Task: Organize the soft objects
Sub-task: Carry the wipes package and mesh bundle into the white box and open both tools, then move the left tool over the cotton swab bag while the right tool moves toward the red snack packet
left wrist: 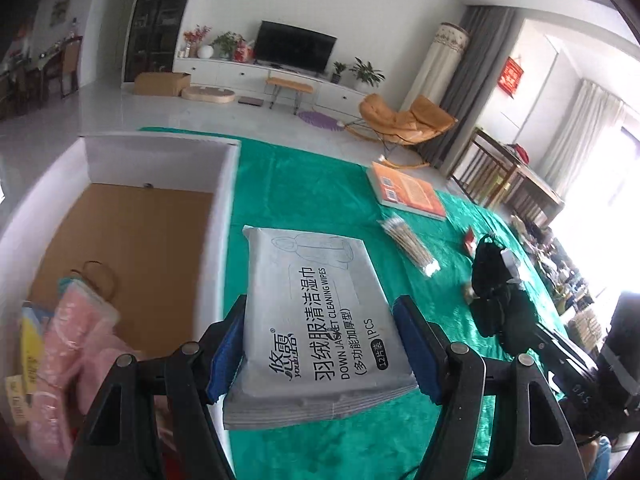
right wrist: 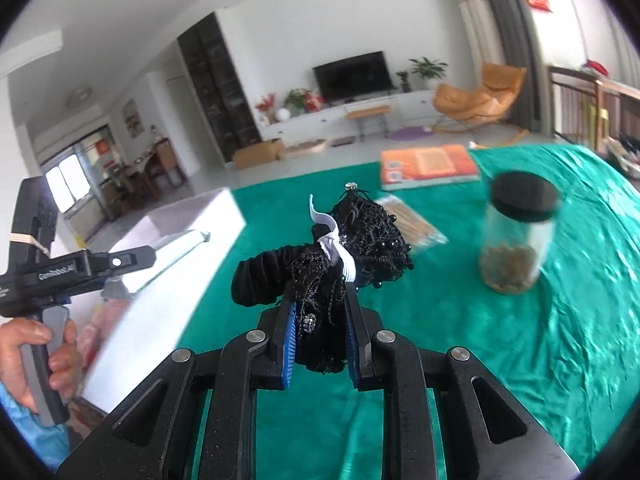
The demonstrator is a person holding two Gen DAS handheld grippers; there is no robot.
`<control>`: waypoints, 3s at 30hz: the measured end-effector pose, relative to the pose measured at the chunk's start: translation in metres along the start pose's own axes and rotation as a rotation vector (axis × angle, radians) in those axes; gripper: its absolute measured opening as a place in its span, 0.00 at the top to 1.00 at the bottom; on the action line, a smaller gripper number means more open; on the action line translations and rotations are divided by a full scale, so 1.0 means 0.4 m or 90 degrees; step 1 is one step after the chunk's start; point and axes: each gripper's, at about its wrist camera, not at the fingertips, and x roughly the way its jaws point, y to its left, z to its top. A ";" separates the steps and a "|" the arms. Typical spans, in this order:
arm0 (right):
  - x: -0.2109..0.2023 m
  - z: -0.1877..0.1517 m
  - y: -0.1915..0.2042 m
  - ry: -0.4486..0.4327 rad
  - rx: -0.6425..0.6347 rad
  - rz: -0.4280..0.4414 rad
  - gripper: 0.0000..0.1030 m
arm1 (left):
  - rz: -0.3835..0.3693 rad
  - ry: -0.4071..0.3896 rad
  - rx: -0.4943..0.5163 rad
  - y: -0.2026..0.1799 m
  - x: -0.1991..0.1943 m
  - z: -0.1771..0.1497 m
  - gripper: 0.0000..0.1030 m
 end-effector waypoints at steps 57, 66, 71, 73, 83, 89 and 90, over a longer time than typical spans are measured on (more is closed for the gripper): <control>0.014 -0.143 -0.375 0.038 0.141 -0.268 0.28 | 0.034 0.159 0.057 -0.211 0.311 -0.186 0.05; 0.069 -0.012 -0.783 0.061 0.247 -0.300 0.27 | 0.047 0.162 0.032 -0.196 0.354 -0.161 0.06; 0.194 0.021 -0.769 0.120 0.119 -0.209 0.29 | 0.057 0.157 0.041 -0.192 0.359 -0.156 0.05; 0.206 0.019 -0.722 0.129 0.058 -0.177 0.29 | 0.063 0.160 0.038 -0.188 0.370 -0.159 0.05; 0.209 -0.044 -0.521 0.188 -0.082 -0.124 0.29 | 0.027 0.173 -0.004 -0.210 0.432 -0.126 0.06; 0.102 -0.121 -0.469 0.156 0.033 -0.118 0.29 | -0.084 0.238 -0.084 -0.289 0.635 0.056 0.06; 0.094 -0.135 -0.463 0.152 0.041 -0.126 0.29 | -0.099 0.250 -0.076 -0.320 0.677 0.087 0.06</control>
